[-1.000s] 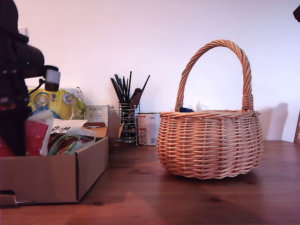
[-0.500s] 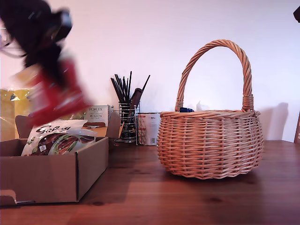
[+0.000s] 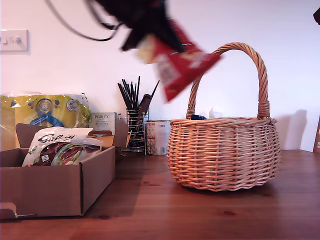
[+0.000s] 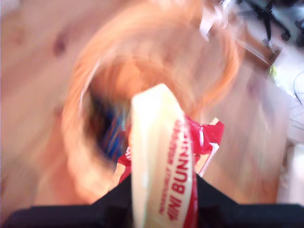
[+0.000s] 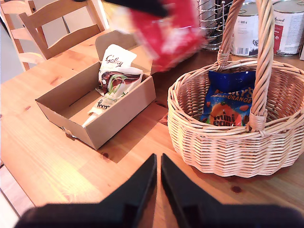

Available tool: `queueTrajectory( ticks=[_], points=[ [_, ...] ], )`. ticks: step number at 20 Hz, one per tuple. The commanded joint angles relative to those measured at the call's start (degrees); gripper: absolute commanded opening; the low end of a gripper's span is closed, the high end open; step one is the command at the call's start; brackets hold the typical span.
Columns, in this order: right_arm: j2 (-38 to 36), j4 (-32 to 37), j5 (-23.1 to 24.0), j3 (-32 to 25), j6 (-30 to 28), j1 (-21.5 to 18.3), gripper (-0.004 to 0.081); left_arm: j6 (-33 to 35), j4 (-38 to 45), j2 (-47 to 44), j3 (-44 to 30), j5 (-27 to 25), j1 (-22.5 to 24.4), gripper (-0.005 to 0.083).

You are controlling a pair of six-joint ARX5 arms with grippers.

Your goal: Move the bags of Easter eggs from the cardboard box on the left into the woven basket on the right side.

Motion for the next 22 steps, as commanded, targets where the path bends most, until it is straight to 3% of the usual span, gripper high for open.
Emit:
queueTrajectory(
  ticks=[1, 2, 4, 8, 22],
  points=[
    [0.24, 0.22, -0.2, 0.85, -0.13, 0.2, -0.0012, -7.67, 2.95, 4.33, -0.44, -2.29, 0.28, 0.0092],
    [0.24, 0.22, -0.2, 0.85, -0.11, 0.2, -0.0012, -7.67, 4.72, 5.77, -0.44, -3.04, -0.35, 0.0092],
    [0.24, 0.17, -0.2, 0.85, -0.11, 0.2, -0.0012, -16.31, 8.11, 8.04, -0.44, -3.56, -1.7, 0.0092],
    [0.24, 0.2, -0.17, 0.85, -0.11, 0.2, -0.0012, -20.52, 13.64, 10.8, -0.44, -5.66, -3.87, 0.0092],
    [0.24, 0.15, -0.17, 0.85, -0.11, 0.2, -0.0012, -25.99, 21.66, 15.56, -0.44, -12.28, -8.98, 0.0092]
  ],
)
